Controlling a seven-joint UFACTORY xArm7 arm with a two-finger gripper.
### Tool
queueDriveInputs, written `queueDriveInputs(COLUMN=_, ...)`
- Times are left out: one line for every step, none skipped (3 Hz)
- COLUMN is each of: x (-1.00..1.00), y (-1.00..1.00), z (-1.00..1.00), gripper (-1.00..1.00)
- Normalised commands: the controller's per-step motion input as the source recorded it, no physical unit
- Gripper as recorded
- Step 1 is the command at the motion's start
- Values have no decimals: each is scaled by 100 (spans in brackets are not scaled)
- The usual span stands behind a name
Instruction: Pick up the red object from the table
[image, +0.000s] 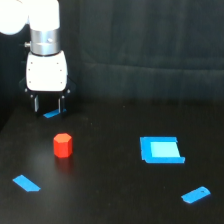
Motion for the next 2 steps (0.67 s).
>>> queueDriveInputs(x=-4, y=-5, z=5, gripper=95)
queueDriveInputs(x=26, y=-48, z=-12, gripper=94)
